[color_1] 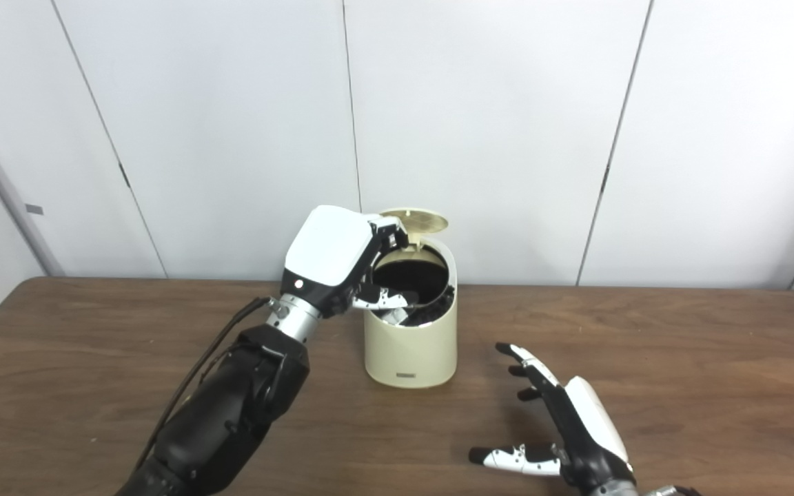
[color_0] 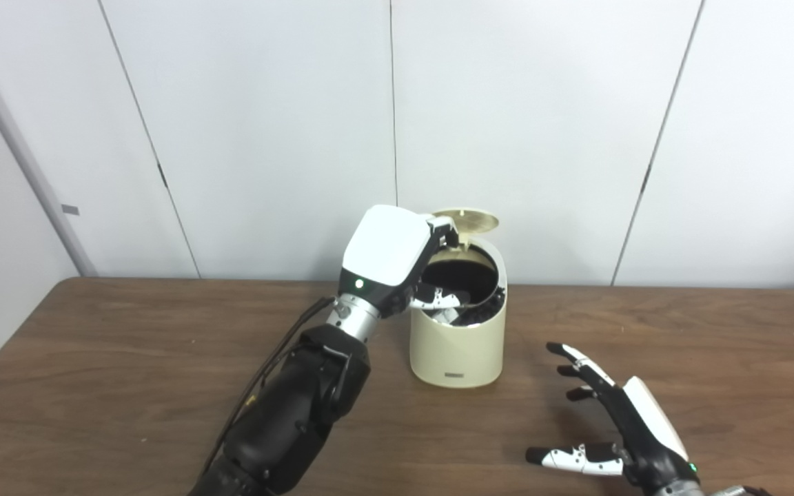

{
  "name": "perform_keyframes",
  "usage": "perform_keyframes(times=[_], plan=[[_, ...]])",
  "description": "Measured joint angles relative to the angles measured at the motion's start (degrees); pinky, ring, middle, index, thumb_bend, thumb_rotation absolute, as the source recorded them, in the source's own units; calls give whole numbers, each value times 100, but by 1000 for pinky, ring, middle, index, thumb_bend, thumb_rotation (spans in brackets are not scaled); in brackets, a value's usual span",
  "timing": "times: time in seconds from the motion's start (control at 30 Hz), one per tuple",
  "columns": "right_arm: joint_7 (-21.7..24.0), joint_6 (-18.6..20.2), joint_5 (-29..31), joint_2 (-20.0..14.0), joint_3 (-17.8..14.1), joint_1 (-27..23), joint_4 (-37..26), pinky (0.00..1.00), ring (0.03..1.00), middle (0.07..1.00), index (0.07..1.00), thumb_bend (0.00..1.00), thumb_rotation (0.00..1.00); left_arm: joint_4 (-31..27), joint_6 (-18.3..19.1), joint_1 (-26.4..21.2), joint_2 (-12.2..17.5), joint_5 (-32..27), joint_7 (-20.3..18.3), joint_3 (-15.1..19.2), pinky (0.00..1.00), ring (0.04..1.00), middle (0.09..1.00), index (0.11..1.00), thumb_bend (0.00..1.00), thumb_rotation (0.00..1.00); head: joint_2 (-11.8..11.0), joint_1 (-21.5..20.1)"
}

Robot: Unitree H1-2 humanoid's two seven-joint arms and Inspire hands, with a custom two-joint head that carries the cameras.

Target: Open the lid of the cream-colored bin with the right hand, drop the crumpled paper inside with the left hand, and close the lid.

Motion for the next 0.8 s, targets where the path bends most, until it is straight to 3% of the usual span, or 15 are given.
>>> perform_keyframes(times=[0.1, 0.3, 0.43, 0.6, 0.8], plan=[[-1, 0, 2, 12, -2, -2, 4, 713, 847, 915, 882, 725, 215, -216, -256, 177, -80, -671, 35, 356, 346, 417, 463, 514, 528, 22, -9, 0], [-4, 1, -3, 31, -3, -3, 15, 719, 849, 923, 889, 711, 241, -640, -993, 786, -322, -2540, -77, 1075, 317, 416, 469, 508, 514, 0, -35, 9], [-2, 1, 34, 20, -67, -4, 19, 693, 829, 928, 889, 716, 251, -1129, -1189, 1346, -336, -3589, -354, 1421, 337, 455, 485, 504, 514, 0, -35, 26], [-2, -17, 141, -6, -132, -44, 102, 669, 822, 928, 890, 715, 261, -1297, -1519, 1877, -231, -4197, -536, 1727, 411, 508, 496, 501, 513, 0, -44, 70], [-1, -16, 218, -3, -161, -60, 99, 650, 813, 925, 887, 709, 246, -1360, -1640, 2257, -234, -4772, -763, 1957, 449, 541, 493, 507, 513, 0, -35, 70]])
